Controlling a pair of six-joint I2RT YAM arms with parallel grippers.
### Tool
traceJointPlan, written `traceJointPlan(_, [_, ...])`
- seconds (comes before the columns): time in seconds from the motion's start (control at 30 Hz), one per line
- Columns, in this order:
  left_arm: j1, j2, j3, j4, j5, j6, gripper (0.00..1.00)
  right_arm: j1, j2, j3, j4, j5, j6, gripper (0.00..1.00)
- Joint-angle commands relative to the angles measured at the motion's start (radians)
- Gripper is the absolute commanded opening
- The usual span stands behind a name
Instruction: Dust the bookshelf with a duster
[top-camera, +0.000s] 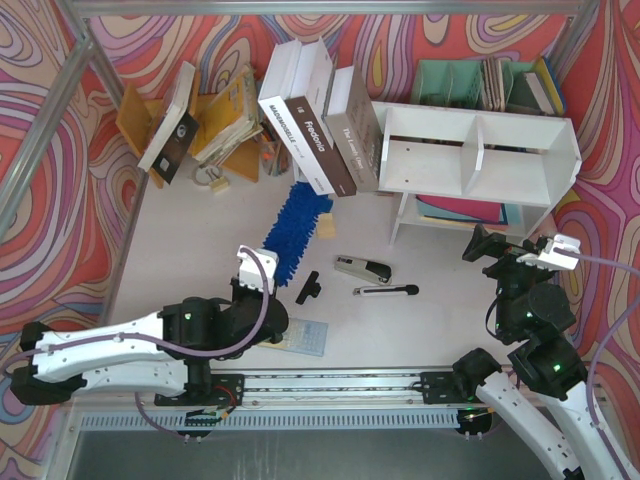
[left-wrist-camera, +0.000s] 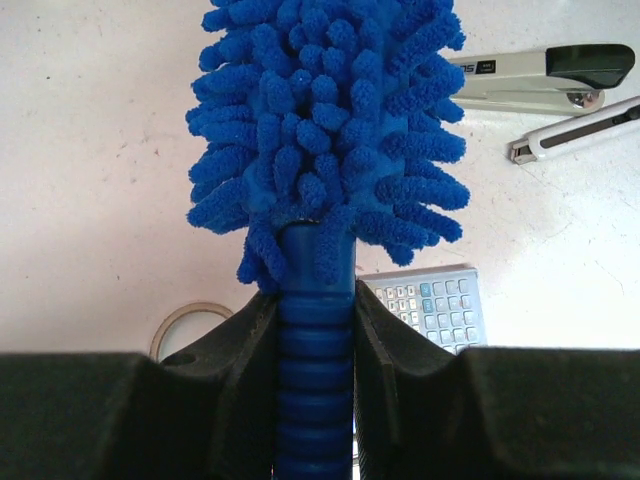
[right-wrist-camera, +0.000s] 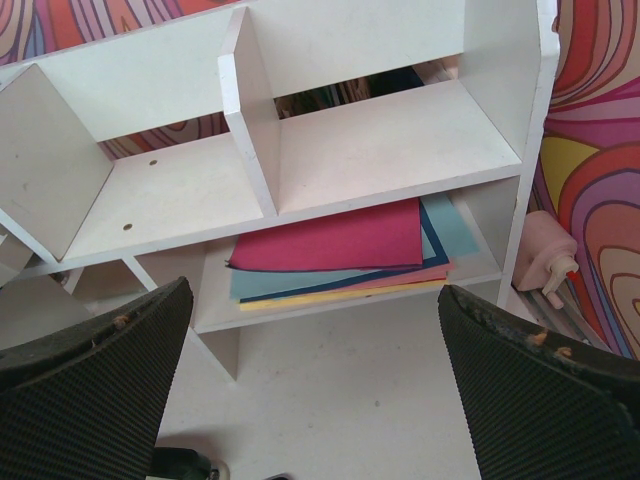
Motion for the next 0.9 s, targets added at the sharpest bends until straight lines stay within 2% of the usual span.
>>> traceJointPlan(0.0, [0.014, -0.025, -0.007, -0.051, -0.136, -0.069, 0.00, 0.003, -0.005, -0.005, 0.005, 0.002, -0.002, 0.99])
traceJointPlan(0.2, [0.090, 0.023, -0.065, -0.008, 0.019, -0.089, 0.00, 0.002, -0.003, -0.004, 0.006, 0.002, -0.003, 0.99])
traceJointPlan(0.5, [0.146, 0.145, -0.185, 0.199, 0.212, -0.087, 0.00, 0.003, -0.003, -0.004, 0.007, 0.004, -0.003, 0.99])
traceJointPlan(0.63, [0.147, 0.167, -0.176, 0.202, 0.202, -0.072, 0.00, 0.003, -0.004, -0.005, 0.007, 0.004, -0.003, 0.99])
traceJointPlan(0.87, [0.147, 0.047, -0.056, 0.124, 0.127, 0.028, 0.00, 0.002, 0.000, -0.005, 0.010, 0.001, -0.005, 0.99])
